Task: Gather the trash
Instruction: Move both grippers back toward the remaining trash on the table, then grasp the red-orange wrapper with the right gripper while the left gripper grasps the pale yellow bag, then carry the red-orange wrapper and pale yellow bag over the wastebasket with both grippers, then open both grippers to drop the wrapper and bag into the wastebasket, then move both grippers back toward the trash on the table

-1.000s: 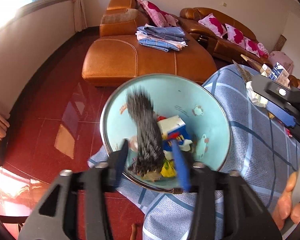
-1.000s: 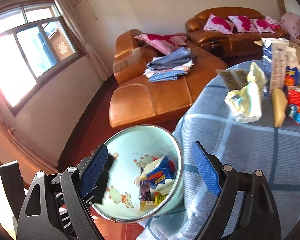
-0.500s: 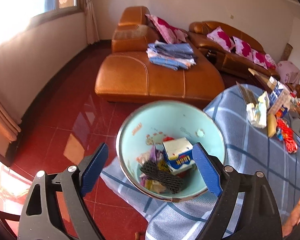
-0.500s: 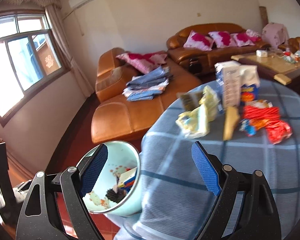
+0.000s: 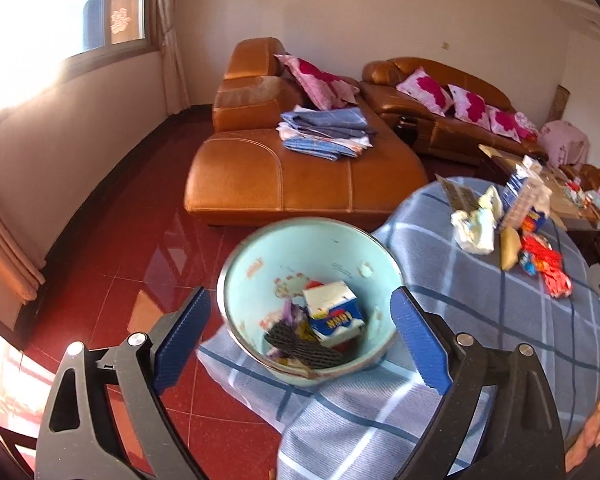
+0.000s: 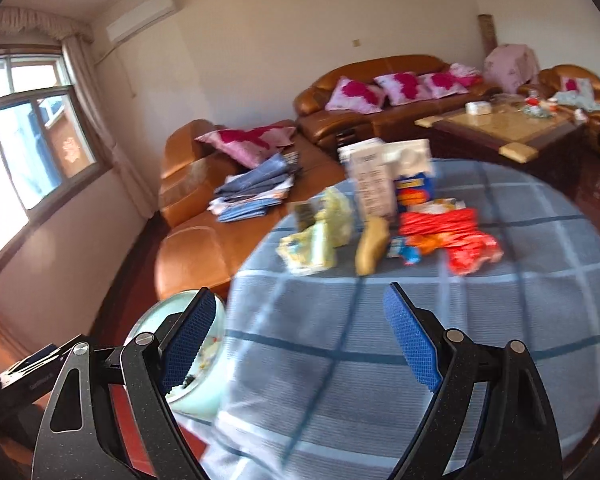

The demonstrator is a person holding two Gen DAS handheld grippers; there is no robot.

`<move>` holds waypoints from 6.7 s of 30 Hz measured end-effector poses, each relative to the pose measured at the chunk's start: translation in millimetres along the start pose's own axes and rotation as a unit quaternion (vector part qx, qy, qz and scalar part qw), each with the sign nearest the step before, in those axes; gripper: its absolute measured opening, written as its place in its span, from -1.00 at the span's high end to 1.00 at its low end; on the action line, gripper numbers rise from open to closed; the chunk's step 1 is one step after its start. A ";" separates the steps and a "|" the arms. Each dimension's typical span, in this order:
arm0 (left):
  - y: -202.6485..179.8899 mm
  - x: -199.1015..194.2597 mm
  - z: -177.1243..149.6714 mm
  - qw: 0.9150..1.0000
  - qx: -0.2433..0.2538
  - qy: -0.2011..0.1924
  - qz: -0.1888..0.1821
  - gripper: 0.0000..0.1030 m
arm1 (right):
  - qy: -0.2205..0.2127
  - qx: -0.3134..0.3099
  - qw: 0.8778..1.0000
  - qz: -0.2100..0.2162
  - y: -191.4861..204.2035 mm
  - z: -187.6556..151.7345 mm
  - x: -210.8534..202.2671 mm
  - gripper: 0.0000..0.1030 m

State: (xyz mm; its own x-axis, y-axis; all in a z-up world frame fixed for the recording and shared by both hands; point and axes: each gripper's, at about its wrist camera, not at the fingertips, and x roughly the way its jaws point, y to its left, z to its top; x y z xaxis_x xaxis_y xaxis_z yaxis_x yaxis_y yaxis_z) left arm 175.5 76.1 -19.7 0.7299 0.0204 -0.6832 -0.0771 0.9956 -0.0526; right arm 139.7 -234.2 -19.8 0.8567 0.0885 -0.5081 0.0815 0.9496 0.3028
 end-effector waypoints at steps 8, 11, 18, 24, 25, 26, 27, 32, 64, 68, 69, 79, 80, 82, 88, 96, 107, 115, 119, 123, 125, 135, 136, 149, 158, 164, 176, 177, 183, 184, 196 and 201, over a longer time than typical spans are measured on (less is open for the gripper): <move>-40.6 15.4 2.3 1.000 0.020 -0.009 -0.010 -0.82 | -0.025 0.087 0.994 -0.057 -91.3 -8.9 -23.6 -0.63; -70.0 38.5 4.1 0.998 0.047 0.012 -0.035 -0.81 | -0.001 0.101 0.990 -0.103 -133.5 -6.0 -12.7 -0.62; -136.9 83.3 3.5 0.991 0.077 0.043 -0.101 -0.80 | 0.028 0.104 0.984 -0.144 -188.8 4.6 10.1 -0.61; -164.9 114.1 -1.8 0.987 0.099 0.066 -0.109 -0.79 | 0.059 0.104 0.985 -0.128 -200.7 3.2 44.2 -0.61; -167.5 118.3 -0.8 0.987 0.102 0.068 -0.107 -0.79 | 0.064 0.102 0.985 -0.125 -200.3 4.2 52.2 -0.61; -169.3 122.7 1.7 0.987 0.103 0.068 -0.105 -0.78 | 0.068 0.095 0.985 -0.123 -198.7 5.7 61.1 -0.61; -168.6 125.7 5.3 0.987 0.104 0.068 -0.104 -0.78 | 0.073 0.090 0.986 -0.122 -197.9 7.2 67.6 -0.61; -175.6 145.1 25.8 0.987 0.118 0.055 -0.096 -0.75 | 0.086 0.070 0.986 -0.123 -197.6 24.5 104.7 -0.61; -249.1 230.0 65.3 0.966 0.152 0.099 -0.185 0.27 | 0.117 0.056 0.990 -0.051 -170.9 18.4 98.1 0.60; -246.0 212.2 63.2 0.962 0.158 0.093 -0.202 0.52 | 0.109 0.064 0.991 -0.045 -167.0 14.5 88.1 0.60; -244.5 205.6 62.3 0.961 0.161 0.089 -0.205 0.52 | 0.106 0.065 0.991 -0.045 -167.1 15.5 86.4 0.60; -205.4 138.4 51.9 0.962 0.136 0.067 -0.228 0.53 | 0.071 0.058 0.995 -0.038 -150.0 22.5 54.3 0.60; -197.0 129.0 49.8 0.963 0.131 0.063 -0.228 0.53 | 0.069 0.056 0.995 -0.035 -146.6 22.0 50.4 0.60; -184.1 115.7 45.3 0.964 0.120 0.059 -0.228 0.53 | 0.067 0.054 0.996 -0.029 -139.1 20.8 45.7 0.60; -132.5 82.7 30.2 0.974 0.093 0.052 -0.201 0.53 | 0.062 0.037 0.997 -0.003 -103.9 12.9 34.3 0.60; -58.9 57.8 18.7 0.989 0.059 0.038 -0.129 0.53 | 0.071 0.017 0.996 0.049 -49.6 1.1 36.0 0.60; -4.0 42.8 9.3 0.996 0.036 0.026 -0.074 0.53 | 0.081 -0.017 0.993 0.090 15.4 -8.5 42.9 0.60; 11.9 45.1 5.6 0.997 0.027 0.030 -0.059 0.53 | 0.085 -0.044 0.990 0.101 51.0 -14.7 50.9 0.60; 17.5 48.8 5.4 0.998 0.024 0.032 -0.047 0.53 | 0.082 -0.057 0.990 0.101 66.9 -15.4 55.6 0.60; 22.9 51.9 4.9 0.998 0.023 0.033 -0.038 0.53 | 0.082 -0.067 0.989 0.102 82.7 -15.4 61.4 0.60; 25.0 53.5 5.2 0.998 0.022 0.033 -0.038 0.53 | 0.083 -0.070 0.989 0.102 90.2 -15.2 64.6 0.60; 34.6 67.2 6.1 0.998 0.022 0.042 -0.031 0.53 | 0.090 -0.092 0.988 0.087 120.8 -20.4 89.2 0.60; 34.8 68.8 5.4 0.998 0.022 0.044 -0.031 0.53 | 0.093 -0.094 0.988 0.085 123.4 -22.1 92.4 0.60; 39.4 102.9 0.6 0.996 0.018 0.080 -0.031 0.53 | 0.123 -0.113 0.984 0.069 142.5 -38.9 129.1 0.59; 40.3 123.9 -1.5 0.995 0.016 0.100 -0.028 0.53 | 0.143 -0.112 0.981 0.072 145.4 -46.8 147.1 0.59; 38.3 132.5 -2.4 0.994 0.016 0.108 -0.025 0.53 | 0.151 -0.112 0.980 0.071 145.2 -50.7 156.4 0.59; 30.5 147.5 -6.8 0.992 0.024 0.123 -0.022 0.49 | 0.191 -0.104 0.972 0.093 148.5 -61.6 168.3 0.16; 30.4 146.9 -6.8 0.992 0.026 0.122 -0.020 0.48 | 0.186 -0.104 0.973 0.091 147.2 -60.1 166.8 0.11; 32.7 142.5 -5.9 0.993 0.027 0.115 -0.009 0.36 | 0.168 -0.085 0.978 0.092 138.5 -47.5 155.5 0.11; 33.0 140.7 -5.9 0.993 0.029 0.113 -0.008 0.32 | 0.166 -0.084 0.978 0.092 136.6 -46.3 153.9 0.11; 21.4 112.3 3.1 0.996 0.041 0.074 0.027 -0.51 | 0.138 -0.062 0.986 0.077 111.1 -37.4 127.7 0.00; 15.0 103.7 6.7 0.996 0.040 0.068 0.031 -0.60 | 0.125 -0.055 0.988 0.068 97.3 -31.6 118.8 -0.11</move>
State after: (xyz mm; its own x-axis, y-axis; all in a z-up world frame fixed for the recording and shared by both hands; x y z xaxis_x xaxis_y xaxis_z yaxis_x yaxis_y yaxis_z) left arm 254.5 93.7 -86.5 0.6259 0.0756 -0.7762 -0.0619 0.9970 0.0472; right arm 233.4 -121.7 -76.2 0.7016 0.2759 -0.6569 -0.0933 0.9496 0.2992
